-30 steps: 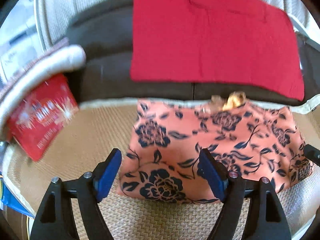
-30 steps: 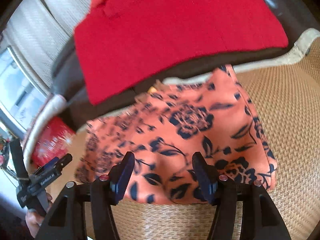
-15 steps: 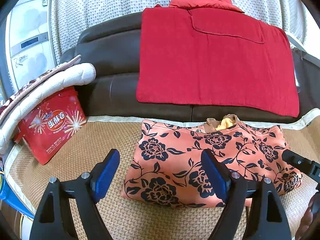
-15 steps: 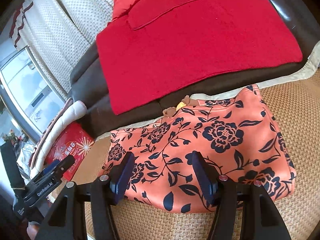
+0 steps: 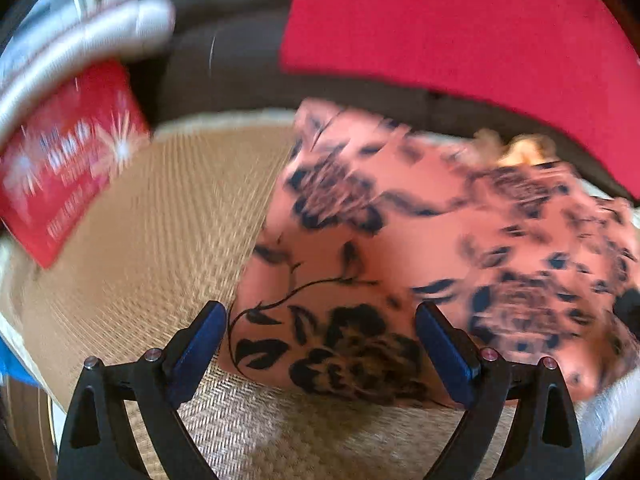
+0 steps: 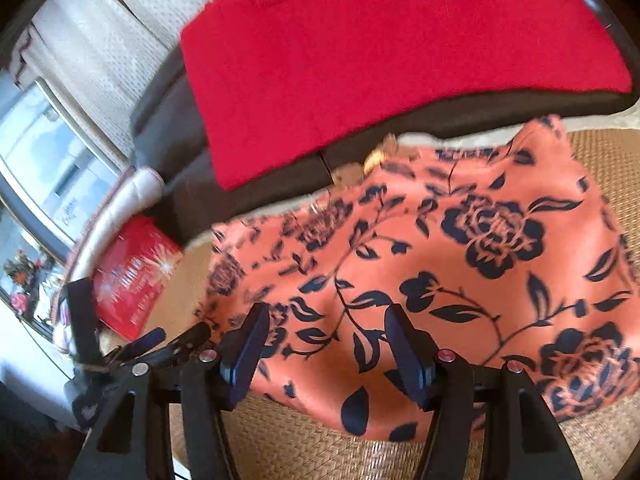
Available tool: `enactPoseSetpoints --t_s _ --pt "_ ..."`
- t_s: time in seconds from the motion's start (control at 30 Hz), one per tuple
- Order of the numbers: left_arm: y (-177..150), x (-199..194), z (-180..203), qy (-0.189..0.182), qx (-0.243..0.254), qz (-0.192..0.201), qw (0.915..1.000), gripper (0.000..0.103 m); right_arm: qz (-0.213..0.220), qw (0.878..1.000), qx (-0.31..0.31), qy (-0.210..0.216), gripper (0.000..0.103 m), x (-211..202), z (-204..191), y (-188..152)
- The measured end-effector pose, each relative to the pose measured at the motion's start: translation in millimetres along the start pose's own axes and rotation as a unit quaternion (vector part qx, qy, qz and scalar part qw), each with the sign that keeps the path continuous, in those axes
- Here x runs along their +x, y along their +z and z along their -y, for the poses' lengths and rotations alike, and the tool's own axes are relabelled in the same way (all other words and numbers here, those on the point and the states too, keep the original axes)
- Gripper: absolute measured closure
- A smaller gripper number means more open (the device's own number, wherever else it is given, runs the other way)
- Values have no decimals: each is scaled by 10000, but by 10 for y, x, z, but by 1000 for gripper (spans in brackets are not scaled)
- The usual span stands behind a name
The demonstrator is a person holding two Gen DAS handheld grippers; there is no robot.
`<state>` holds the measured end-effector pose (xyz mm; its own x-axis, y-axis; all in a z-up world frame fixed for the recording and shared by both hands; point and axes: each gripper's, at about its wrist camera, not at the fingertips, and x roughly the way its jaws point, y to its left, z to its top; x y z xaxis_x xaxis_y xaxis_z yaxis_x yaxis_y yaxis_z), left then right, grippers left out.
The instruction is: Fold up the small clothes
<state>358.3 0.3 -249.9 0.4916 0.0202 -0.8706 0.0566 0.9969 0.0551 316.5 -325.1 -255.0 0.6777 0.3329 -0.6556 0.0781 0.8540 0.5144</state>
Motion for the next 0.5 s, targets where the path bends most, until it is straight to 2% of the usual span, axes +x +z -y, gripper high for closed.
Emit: enactPoseSetpoints --t_s 0.03,0.07,0.17,0.27,0.4,0.47,0.5 --pt "6 95 -47 -36 -79 -167 9998 8 -185 9997 22 -141 39 112 21 -4" --pt "5 161 -121 -233 -249 -344 9988 8 -405 9987 89 -299 39 238 64 -15" --pt "-39 54 -366 -637 -681 -366 9950 8 -424 9985 207 -295 40 261 98 -22" --pt "-143 -196 -644 -566 -962 -78 9937 8 -178 9996 237 10 39 82 68 -46" --pt "-358 -414 -969 -963 -1571 171 9827 8 89 9991 39 413 39 -93 -89 -102" --pt "-439 -433 -1000 -1094 -1712 210 9789 8 73 9978 -16 652 40 -81 -222 -115" --pt "-470 -408 -998 -1206 -1762 184 9768 12 41 9974 -19 719 45 -57 -272 -132"
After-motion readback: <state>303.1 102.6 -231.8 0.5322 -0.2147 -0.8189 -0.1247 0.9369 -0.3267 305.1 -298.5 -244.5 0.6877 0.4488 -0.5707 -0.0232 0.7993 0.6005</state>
